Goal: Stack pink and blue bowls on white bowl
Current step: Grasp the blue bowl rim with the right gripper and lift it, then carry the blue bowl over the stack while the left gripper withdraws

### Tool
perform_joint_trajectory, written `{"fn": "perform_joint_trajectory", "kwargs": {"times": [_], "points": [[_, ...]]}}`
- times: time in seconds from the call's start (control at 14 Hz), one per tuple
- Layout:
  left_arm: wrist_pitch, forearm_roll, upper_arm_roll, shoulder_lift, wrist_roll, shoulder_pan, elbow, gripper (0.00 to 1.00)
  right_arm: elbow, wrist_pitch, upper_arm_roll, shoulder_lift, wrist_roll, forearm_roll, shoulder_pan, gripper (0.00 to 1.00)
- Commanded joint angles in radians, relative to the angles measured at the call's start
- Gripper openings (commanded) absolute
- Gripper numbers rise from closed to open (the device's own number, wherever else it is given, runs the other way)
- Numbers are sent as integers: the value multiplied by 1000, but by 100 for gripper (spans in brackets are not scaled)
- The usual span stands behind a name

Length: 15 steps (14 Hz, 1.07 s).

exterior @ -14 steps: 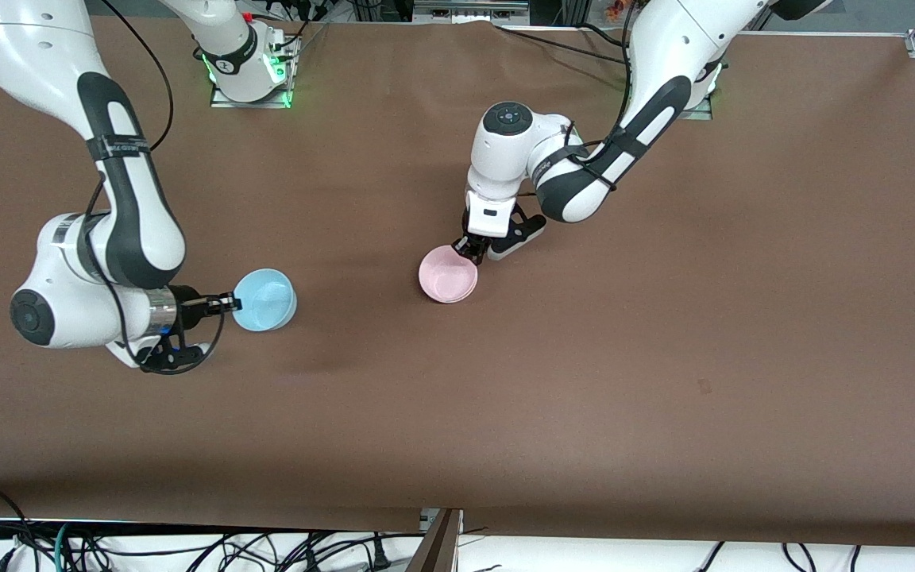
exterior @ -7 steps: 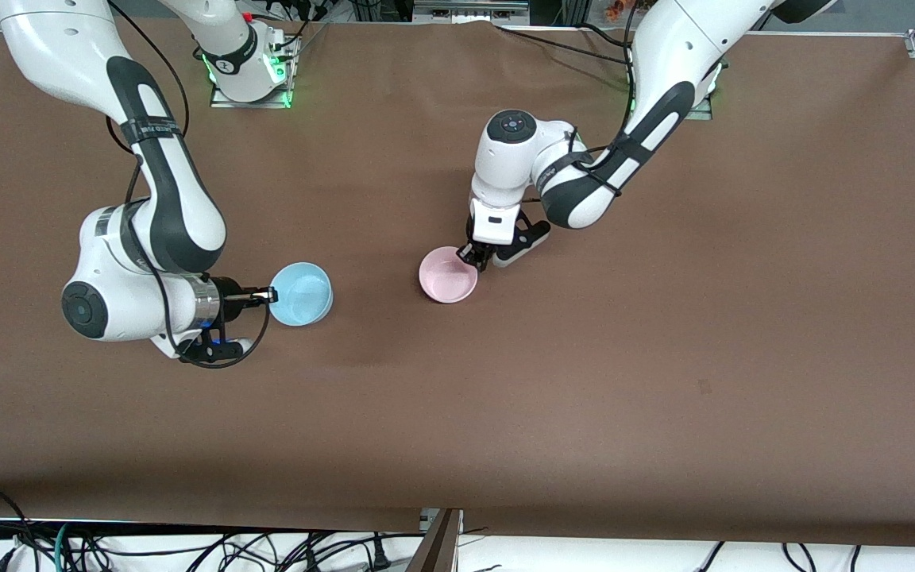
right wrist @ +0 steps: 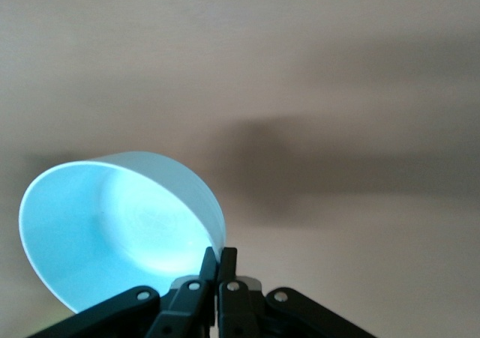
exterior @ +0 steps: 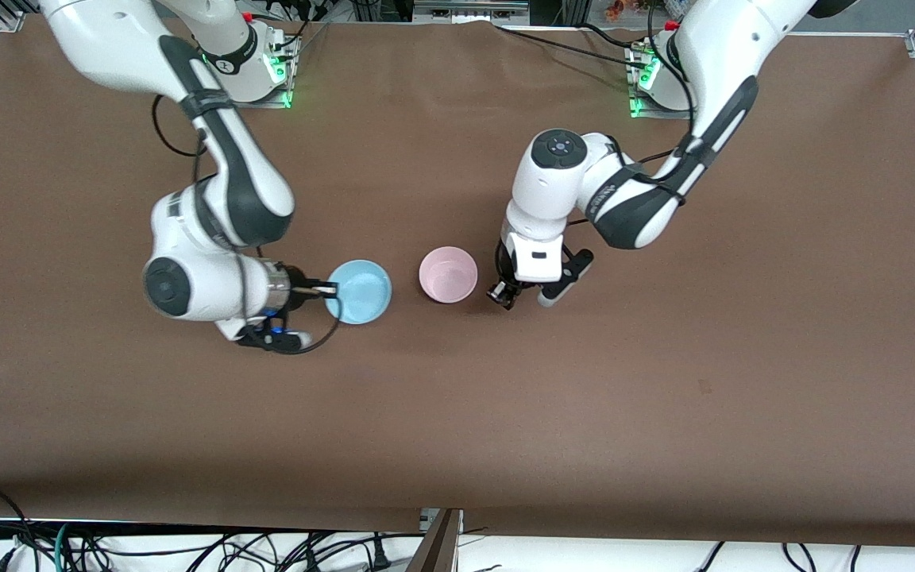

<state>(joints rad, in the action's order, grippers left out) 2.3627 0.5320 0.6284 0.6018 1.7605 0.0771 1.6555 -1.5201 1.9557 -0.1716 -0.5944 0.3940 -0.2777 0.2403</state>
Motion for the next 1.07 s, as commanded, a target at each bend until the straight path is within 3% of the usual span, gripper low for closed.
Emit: {"fn": "perform_joint_trajectory", "kwargs": {"times": [0.0, 0.36, 0.79, 1.0], "points": [[-227, -142, 25, -10, -211, -38, -167, 0, 8, 69, 4, -4, 145, -5, 77, 0], [-482, -296, 34, -40, -542, -186, -361, 0, 8, 155, 6, -38, 239, 29, 178, 0], [-626, -379, 36, -143, -1011, -405, -365, 0, 6, 161, 7, -70, 241, 43, 221, 0], [-678, -386, 36, -174, -1151, -471, -347, 7, 5, 173, 7, -91, 241, 45, 234, 0]]}}
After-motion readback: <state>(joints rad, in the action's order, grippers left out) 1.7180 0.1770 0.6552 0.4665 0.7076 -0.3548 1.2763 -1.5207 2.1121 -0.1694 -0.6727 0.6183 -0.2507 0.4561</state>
